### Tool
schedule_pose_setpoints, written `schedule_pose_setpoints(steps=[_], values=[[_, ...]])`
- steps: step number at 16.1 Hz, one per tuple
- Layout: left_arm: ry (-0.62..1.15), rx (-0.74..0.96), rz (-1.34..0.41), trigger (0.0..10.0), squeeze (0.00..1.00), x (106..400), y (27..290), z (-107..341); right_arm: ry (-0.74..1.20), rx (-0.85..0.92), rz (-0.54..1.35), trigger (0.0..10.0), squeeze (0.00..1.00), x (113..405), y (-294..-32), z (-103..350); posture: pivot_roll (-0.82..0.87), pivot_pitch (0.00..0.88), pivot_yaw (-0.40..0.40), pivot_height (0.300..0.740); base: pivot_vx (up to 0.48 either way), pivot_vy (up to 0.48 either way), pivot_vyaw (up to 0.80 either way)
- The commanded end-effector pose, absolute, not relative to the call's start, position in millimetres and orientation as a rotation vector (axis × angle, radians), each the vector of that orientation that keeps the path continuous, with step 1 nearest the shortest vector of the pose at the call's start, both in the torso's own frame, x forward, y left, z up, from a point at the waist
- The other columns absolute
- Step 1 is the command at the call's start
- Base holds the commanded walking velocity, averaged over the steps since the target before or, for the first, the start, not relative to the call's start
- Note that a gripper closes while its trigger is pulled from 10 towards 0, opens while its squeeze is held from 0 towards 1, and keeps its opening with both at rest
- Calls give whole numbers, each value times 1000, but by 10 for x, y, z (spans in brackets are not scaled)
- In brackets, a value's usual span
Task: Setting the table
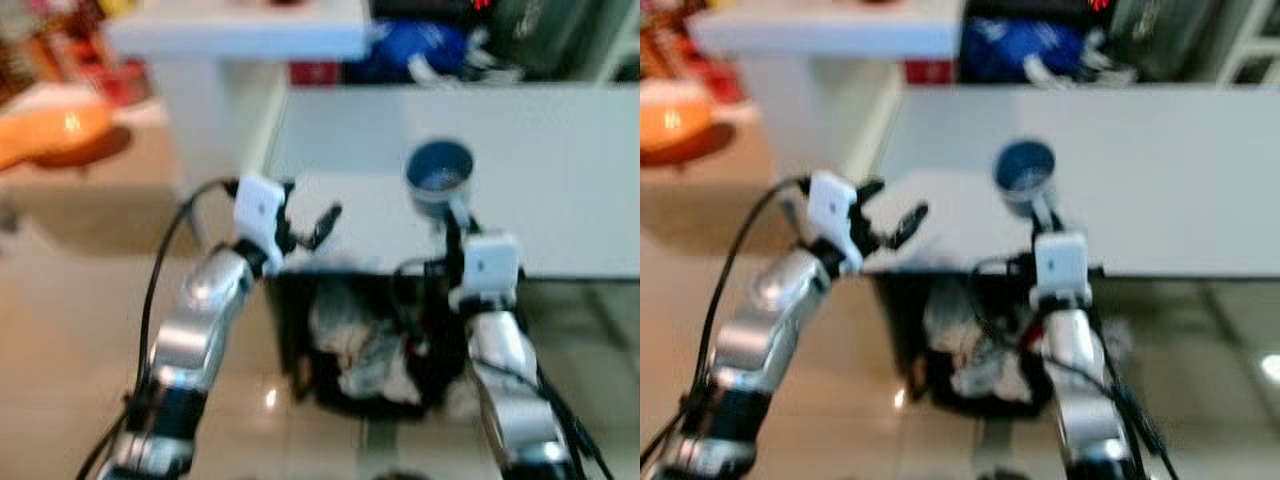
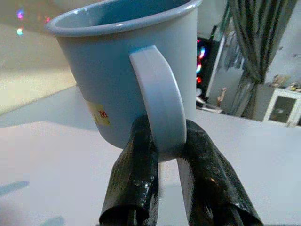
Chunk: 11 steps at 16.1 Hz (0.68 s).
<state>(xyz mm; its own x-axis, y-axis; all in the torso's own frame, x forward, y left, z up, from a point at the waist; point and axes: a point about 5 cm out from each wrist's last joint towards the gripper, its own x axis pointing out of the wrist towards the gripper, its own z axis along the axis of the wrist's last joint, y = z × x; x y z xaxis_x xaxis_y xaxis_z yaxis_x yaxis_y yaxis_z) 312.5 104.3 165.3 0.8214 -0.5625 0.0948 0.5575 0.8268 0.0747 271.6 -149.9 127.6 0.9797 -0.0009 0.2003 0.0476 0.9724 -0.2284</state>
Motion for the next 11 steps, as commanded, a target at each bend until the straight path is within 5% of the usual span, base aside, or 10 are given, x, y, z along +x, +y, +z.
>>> schedule_pose_setpoints(steps=[1, 5, 11], values=[[-118, 58, -600, 10000, 0, 3144, 1010, 1668, -223, -234, -31, 0, 0, 2750, -1520, 1327, -19, 0, 31, 727, 292, -375, -800], [-119, 72, -589, 10000, 0, 3160, 1015, 1659, -229, -236, -17, 0, 0, 2768, -1490, 1313, -16, 0, 26, 727, 303, -368, -706], [-121, 104, -583, 10000, 0, 3182, 989, 1645, -233, -246, 4, 0, 0, 2818, -1453, 1311, -14, 0, 21, 727, 316, -358, 0]])
